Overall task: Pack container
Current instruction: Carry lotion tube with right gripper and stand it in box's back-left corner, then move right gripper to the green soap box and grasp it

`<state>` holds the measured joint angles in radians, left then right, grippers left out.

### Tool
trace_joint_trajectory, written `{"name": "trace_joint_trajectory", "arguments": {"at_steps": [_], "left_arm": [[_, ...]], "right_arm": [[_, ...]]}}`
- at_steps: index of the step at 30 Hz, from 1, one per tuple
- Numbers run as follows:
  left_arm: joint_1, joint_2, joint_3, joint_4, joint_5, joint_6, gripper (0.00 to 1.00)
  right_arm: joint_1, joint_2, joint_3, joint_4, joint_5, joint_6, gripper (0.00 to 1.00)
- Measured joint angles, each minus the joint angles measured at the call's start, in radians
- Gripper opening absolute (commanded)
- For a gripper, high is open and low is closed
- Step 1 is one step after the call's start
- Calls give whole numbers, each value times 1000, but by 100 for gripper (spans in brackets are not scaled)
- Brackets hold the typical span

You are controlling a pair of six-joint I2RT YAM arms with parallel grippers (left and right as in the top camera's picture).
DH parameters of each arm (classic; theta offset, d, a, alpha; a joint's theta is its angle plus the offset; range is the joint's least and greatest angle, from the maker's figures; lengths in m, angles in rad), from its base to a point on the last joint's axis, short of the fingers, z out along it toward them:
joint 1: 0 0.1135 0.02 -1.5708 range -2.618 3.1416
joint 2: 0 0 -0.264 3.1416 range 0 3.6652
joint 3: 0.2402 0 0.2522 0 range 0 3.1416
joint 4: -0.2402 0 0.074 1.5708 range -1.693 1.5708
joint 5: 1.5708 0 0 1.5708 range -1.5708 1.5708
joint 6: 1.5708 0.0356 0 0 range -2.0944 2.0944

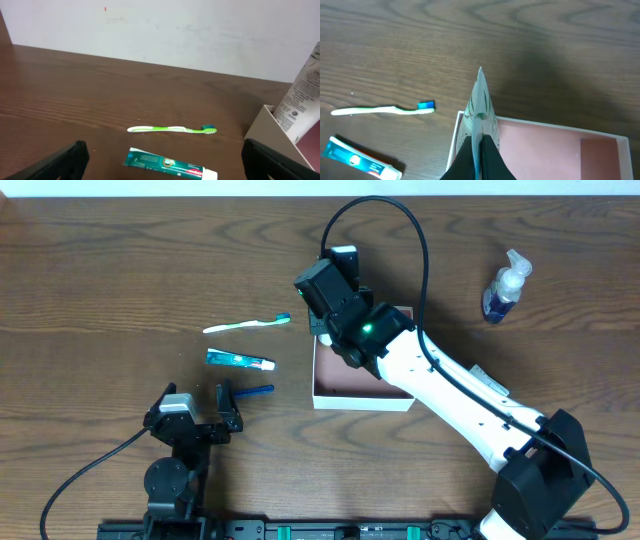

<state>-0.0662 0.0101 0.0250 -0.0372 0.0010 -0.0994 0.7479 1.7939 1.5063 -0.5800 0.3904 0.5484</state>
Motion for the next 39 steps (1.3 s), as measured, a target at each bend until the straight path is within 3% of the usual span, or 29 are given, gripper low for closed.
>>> {"name": "trace_joint_trajectory", "arguments": {"at_steps": [3,5,7,9,23,30,35,39], "left_arm": [[0,0,0,0,0,0,98],[0,0,0,0,0,0,98],[0,0,0,0,0,0,98],[0,0,0,0,0,0,98],[0,0,0,0,0,0,98],[0,0,0,0,0,0,98],[0,0,0,0,0,0,98],[0,0,0,0,0,0,98]], "right_arm": [[0,4,0,6,1,0,5],[0,14,0,12,1,8,25],[0,20,0,18,2,14,40],[0,23,0,19,3,14,45],[0,6,18,-5,2,-28,59],[-25,-210,82,-139,-8,-82,65],[-170,-381,114,-276,-6,-92,69],[-321,-420,116,-403,-29,-95,75]]}}
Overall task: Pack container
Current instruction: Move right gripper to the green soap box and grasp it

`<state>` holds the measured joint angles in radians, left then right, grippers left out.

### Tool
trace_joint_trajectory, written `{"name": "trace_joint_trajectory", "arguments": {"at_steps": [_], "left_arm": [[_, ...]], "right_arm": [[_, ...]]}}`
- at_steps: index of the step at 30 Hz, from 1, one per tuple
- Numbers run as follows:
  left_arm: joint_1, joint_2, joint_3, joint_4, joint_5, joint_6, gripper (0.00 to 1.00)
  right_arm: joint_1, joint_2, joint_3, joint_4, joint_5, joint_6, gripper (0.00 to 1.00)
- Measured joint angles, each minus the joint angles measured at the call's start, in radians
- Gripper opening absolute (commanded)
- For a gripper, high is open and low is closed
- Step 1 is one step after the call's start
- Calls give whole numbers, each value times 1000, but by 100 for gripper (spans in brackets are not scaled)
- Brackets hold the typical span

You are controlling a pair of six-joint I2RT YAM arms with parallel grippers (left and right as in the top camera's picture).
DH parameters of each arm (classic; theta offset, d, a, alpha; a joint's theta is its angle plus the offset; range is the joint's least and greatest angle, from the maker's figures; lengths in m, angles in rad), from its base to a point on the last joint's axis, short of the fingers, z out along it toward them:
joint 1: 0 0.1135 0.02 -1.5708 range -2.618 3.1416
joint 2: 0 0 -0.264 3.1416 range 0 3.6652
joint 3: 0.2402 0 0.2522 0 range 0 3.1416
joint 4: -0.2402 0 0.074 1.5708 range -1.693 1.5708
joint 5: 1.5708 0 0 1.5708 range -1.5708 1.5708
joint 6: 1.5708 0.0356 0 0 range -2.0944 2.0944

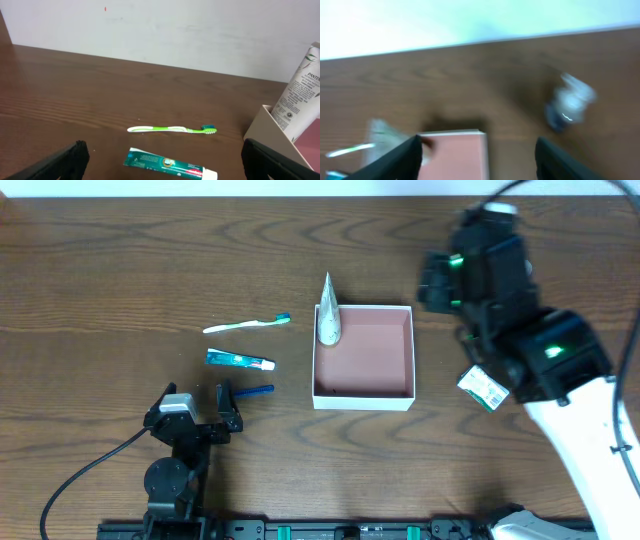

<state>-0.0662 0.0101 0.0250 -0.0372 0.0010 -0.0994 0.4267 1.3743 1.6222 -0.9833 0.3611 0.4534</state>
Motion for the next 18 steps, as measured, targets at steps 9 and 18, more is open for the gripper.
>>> {"name": "trace_joint_trajectory", "arguments": {"at_steps": [9,18], "left_arm": [[0,0,0,0,0,0,98],[0,0,0,0,0,0,98]], "right_arm": [[-229,17,-141,-168,-124,-7,80],[-353,24,-505,25,-245,-8,80]]}}
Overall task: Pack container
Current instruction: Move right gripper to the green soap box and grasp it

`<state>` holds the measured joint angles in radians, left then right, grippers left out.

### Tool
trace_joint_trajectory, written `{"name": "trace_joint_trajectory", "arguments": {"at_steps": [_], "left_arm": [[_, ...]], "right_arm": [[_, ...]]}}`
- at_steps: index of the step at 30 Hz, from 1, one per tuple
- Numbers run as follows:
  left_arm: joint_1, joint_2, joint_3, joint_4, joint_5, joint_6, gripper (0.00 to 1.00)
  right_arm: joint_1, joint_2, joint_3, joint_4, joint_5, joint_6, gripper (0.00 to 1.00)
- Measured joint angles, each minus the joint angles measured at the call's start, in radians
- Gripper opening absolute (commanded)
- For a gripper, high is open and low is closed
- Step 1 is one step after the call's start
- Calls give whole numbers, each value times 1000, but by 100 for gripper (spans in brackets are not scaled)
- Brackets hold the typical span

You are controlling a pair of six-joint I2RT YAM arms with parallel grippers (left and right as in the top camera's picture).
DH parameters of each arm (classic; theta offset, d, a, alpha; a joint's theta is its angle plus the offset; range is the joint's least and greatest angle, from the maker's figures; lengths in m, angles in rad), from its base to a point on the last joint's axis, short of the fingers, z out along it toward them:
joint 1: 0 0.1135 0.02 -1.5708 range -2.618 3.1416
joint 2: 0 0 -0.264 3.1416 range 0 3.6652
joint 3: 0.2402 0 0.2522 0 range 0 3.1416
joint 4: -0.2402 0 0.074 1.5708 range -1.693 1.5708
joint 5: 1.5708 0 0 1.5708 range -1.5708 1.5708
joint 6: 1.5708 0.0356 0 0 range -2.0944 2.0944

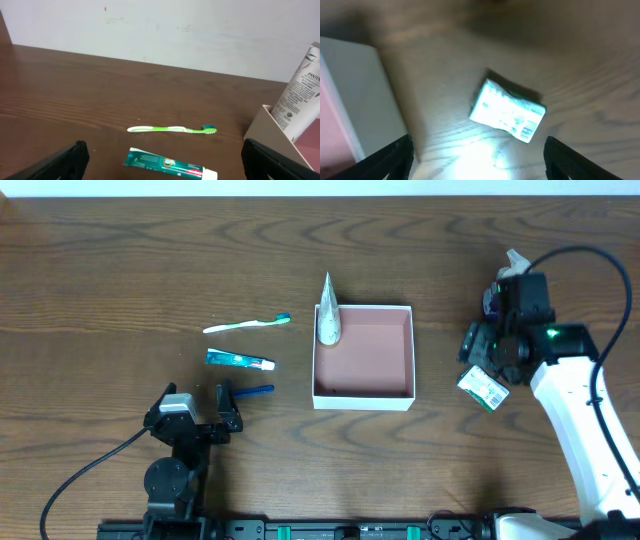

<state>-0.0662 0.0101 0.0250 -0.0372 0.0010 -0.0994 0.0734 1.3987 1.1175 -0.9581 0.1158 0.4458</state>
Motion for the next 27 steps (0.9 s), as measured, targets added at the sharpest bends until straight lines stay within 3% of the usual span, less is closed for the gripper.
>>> {"name": "trace_joint_trajectory", "arguments": {"at_steps": [7,12,21,27], "left_arm": [[0,0,0,0,0,0,98],[0,0,0,0,0,0,98],[0,0,0,0,0,0,98],[0,0,0,0,0,0,98]], "right_arm": [[-89,0,-158,75,-40,-19,83],[-129,0,-167,81,-46,-102,90],[-134,0,-170,70,-34,-256,91],[-134,0,-228,182,-26,-283,96]]}}
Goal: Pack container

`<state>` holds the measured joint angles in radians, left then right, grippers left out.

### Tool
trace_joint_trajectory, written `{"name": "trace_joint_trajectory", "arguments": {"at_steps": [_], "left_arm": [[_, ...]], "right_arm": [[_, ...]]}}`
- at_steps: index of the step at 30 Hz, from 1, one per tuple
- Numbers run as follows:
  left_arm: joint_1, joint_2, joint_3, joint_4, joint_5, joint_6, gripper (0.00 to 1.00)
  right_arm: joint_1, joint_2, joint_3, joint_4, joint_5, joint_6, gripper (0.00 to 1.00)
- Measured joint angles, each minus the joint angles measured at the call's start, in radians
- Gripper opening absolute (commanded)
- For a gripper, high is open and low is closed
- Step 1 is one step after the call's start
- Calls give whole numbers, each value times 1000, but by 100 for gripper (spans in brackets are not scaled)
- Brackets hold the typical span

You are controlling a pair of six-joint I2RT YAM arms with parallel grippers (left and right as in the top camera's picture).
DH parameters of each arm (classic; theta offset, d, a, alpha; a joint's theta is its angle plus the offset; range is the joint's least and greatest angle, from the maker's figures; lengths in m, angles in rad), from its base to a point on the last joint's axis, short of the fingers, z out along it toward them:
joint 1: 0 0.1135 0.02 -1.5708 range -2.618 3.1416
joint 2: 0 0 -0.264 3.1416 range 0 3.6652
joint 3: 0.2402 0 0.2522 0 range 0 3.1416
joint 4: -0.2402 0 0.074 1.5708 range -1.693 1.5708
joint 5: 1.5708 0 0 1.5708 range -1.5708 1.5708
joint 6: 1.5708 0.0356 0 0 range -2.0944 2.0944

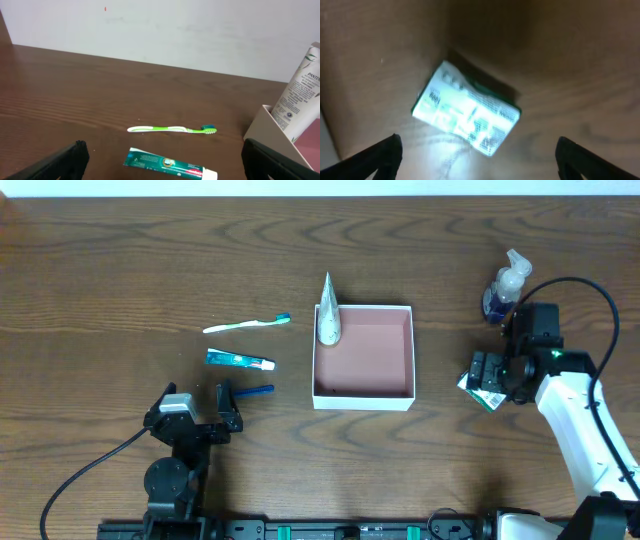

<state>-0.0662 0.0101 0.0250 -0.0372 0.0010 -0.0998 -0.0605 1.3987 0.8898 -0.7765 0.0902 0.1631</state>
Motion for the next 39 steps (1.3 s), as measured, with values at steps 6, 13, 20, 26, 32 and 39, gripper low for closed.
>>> {"name": "trace_joint_trajectory", "arguments": {"at_steps": [6,13,20,26,32,39], "left_arm": [[0,0,0,0,0,0,98],[0,0,0,0,0,0,98],[0,0,0,0,0,0,98],[0,0,0,0,0,0,98],[0,0,0,0,0,0,98],[0,0,0,0,0,0,98]], "right_arm": [[0,0,-117,179,4,-16,99],[0,0,-199,361,3,-29,99],[0,3,-227,482,-10,-67,99],[0,73,-227,521,-31,-93,99],[0,173,-229,539,-79,-108,95],[0,173,-222,509,-90,-98,61]]}}
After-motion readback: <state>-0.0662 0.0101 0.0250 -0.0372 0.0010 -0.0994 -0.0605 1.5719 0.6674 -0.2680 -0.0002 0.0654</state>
